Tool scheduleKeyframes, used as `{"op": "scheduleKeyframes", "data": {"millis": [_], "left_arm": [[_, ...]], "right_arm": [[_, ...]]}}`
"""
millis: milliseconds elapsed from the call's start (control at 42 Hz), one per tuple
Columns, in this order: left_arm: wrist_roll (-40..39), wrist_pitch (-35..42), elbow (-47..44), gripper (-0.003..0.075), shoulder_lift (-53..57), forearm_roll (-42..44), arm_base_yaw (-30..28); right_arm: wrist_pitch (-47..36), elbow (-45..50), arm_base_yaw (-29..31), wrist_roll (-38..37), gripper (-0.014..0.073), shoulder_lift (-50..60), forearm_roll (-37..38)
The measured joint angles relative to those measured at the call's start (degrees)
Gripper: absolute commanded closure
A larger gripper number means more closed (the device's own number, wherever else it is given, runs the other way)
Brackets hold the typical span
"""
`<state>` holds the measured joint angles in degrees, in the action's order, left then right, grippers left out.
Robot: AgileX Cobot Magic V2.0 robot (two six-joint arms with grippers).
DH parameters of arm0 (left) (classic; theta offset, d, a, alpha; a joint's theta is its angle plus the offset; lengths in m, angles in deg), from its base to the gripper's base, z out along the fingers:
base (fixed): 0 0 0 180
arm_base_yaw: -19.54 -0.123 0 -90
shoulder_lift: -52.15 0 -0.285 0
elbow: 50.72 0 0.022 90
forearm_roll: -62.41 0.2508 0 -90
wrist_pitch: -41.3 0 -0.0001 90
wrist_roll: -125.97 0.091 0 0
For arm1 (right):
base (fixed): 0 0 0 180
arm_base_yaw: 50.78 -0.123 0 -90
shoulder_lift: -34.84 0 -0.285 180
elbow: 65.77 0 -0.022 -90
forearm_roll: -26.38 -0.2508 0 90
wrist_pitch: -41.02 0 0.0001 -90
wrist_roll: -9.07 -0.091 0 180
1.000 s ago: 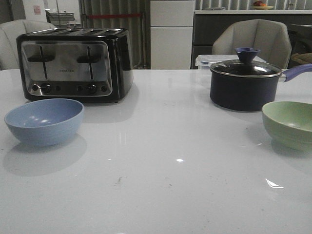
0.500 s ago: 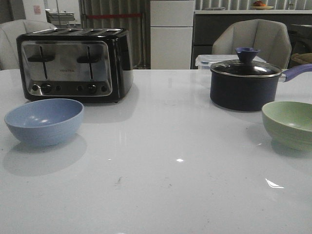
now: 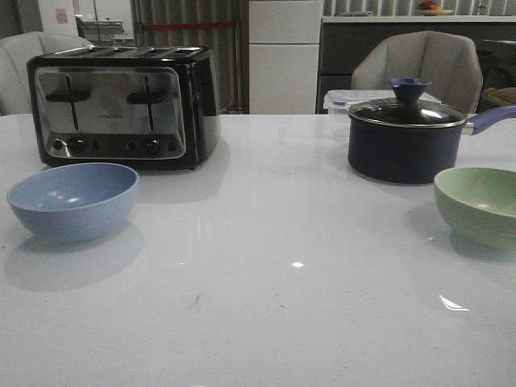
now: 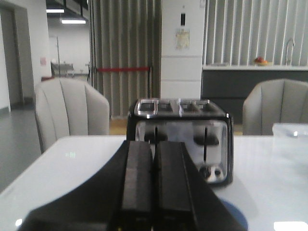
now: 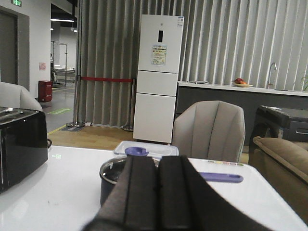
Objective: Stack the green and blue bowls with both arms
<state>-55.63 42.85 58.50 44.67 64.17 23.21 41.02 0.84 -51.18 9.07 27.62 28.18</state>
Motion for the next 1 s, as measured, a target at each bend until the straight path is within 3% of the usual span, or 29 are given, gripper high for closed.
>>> {"op": "scheduleKeyframes", "data": {"millis": [143,429,738,1000], "left_arm": [[0.0,-4.2,11.0,0.0627,-0.9,0.0,0.0],[0.0,-23.0,29.2,0.0627,-12.8,0.0,0.0],[0.0,-37.0,29.8,0.0627,-23.5,0.0,0.0],[0.0,-38.6,27.6,0.0627,-29.0,-0.1,0.0]], "right_arm": [[10.5,-10.5,0.0,0.0,0.0538,-1.5,0.0],[33.9,-27.0,0.0,0.0,0.0538,-16.5,0.0],[45.6,-28.1,0.0,0.0,0.0538,-30.3,0.0],[47.1,-28.1,0.0,0.0,0.0538,-37.2,0.0]]}}
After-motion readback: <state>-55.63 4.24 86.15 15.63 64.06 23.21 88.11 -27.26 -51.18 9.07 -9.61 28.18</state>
